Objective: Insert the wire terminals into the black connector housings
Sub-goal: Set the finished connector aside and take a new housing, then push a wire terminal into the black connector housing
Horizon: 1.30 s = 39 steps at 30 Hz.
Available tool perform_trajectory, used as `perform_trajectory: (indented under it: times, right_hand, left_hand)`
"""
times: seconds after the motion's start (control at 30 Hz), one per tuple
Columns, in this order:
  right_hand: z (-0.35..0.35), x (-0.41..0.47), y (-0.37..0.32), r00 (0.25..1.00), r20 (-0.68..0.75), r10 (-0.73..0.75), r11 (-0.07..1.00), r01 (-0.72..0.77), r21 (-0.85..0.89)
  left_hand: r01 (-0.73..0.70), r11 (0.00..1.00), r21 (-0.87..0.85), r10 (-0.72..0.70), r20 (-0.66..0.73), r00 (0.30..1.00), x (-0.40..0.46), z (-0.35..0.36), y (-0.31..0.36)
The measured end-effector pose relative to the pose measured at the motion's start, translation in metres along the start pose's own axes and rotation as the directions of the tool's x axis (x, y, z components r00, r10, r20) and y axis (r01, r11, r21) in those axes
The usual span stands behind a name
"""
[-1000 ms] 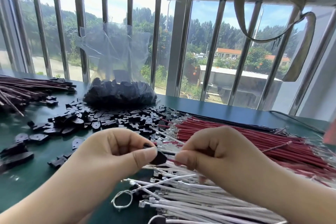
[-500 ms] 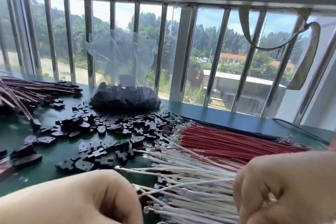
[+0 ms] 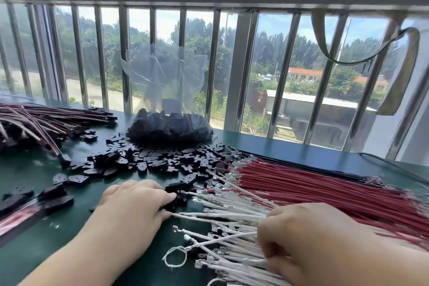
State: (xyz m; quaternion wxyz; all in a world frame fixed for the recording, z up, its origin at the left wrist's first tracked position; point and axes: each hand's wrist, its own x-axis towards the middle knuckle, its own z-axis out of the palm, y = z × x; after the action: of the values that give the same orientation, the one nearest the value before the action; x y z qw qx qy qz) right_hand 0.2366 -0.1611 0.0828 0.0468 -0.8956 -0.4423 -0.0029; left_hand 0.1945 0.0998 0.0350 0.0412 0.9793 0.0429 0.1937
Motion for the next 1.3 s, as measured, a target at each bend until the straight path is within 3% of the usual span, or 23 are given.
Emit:
perform_trajectory:
  times: [0.27, 0.43, 0.7, 0.9, 1.07, 1.17, 1.23, 1.3]
  right_hand:
    - [-0.009, -0.002, -0.015, 0.999, -0.026, 0.033, 0.999, -0.033, -0.011]
    - [-0.009, -0.003, -0.013, 0.999, -0.013, 0.033, 0.999, -0.033, 0.022]
    - [0.003, -0.003, -0.011, 0.952, -0.304, 0.031, 0.990, 0.013, 0.139]
    - [0.007, -0.005, -0.012, 0.937, -0.348, -0.031, 0.986, 0.085, 0.140]
    - [0.008, -0.004, -0.013, 0.939, -0.343, 0.025, 0.964, 0.068, 0.258]
    - [0.009, -0.003, -0.013, 0.940, -0.338, 0.040, 0.954, 0.064, 0.292]
    - [0.010, -0.002, -0.013, 0.940, -0.338, 0.041, 0.955, 0.063, 0.290]
    - [0.011, -0.001, -0.013, 0.939, -0.343, 0.042, 0.959, 0.059, 0.277]
  left_hand:
    - [-0.140, 0.988, -0.068, 0.134, -0.093, 0.987, -0.002, -0.003, 0.008]
    - [-0.105, 0.988, -0.117, 0.098, -0.061, 0.993, 0.004, 0.005, 0.007]
    - [-0.041, 0.999, -0.027, 0.040, -0.035, 0.999, 0.006, 0.012, 0.005]
    - [-0.046, 0.999, 0.000, 0.046, -0.056, 0.997, 0.002, -0.002, 0.005]
    - [0.012, 0.987, -0.163, -0.036, -0.140, 0.989, -0.002, -0.017, -0.001]
    - [-0.035, 0.926, -0.376, -0.050, -0.213, 0.976, -0.006, -0.025, 0.007]
    - [-0.070, 0.811, -0.581, -0.069, -0.213, 0.975, -0.008, -0.029, 0.018]
    - [-0.033, 0.594, -0.804, -0.079, -0.100, 0.992, -0.009, -0.031, 0.028]
